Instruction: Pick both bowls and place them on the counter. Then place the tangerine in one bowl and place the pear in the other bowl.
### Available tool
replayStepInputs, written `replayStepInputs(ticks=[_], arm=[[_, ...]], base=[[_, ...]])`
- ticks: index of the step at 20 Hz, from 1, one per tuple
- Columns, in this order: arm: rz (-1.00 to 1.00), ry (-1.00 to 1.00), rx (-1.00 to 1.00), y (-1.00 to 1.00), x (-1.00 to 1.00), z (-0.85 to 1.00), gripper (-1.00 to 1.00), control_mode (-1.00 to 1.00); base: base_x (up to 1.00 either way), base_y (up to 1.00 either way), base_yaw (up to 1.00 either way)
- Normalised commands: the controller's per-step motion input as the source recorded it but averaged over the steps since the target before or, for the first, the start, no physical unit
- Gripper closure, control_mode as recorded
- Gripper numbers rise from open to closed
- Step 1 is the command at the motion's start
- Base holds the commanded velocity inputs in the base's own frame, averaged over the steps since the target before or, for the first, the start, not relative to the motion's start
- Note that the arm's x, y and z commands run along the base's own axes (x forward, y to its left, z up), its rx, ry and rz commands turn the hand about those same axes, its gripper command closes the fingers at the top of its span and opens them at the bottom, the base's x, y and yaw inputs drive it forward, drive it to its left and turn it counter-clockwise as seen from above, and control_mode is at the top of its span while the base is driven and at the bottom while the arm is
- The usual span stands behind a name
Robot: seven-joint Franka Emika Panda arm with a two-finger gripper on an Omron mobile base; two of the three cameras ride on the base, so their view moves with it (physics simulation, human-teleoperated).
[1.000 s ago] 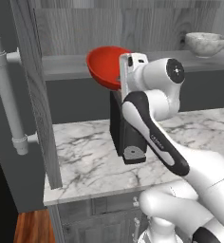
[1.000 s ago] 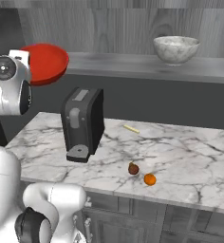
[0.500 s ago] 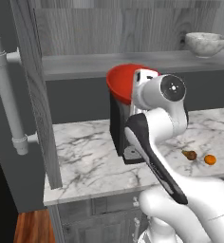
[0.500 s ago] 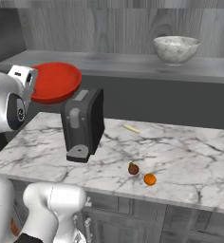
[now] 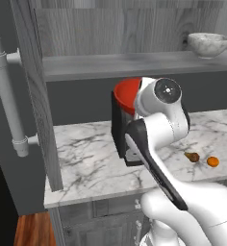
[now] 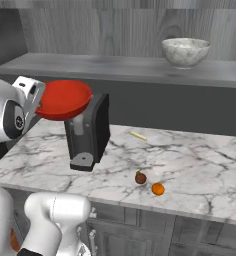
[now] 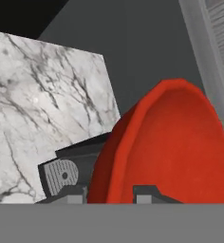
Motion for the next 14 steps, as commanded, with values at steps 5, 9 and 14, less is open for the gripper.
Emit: replayStepInputs(ticks=[5,9,14], arm=[[0.20,0.12,-0.01,0.04,-0.05,-0.41,1.00,-1.00],[0.18,0.03,-0.07,0.31,-0.24,-0.58,1.00,-1.00],[0.18,0.00,-0.07,0.53,-0.21,-0.50,1.00,-1.00]], base=[[0.00,0.00,0.00],[0.00,0.00,0.00],[0.00,0.00,0.00]])
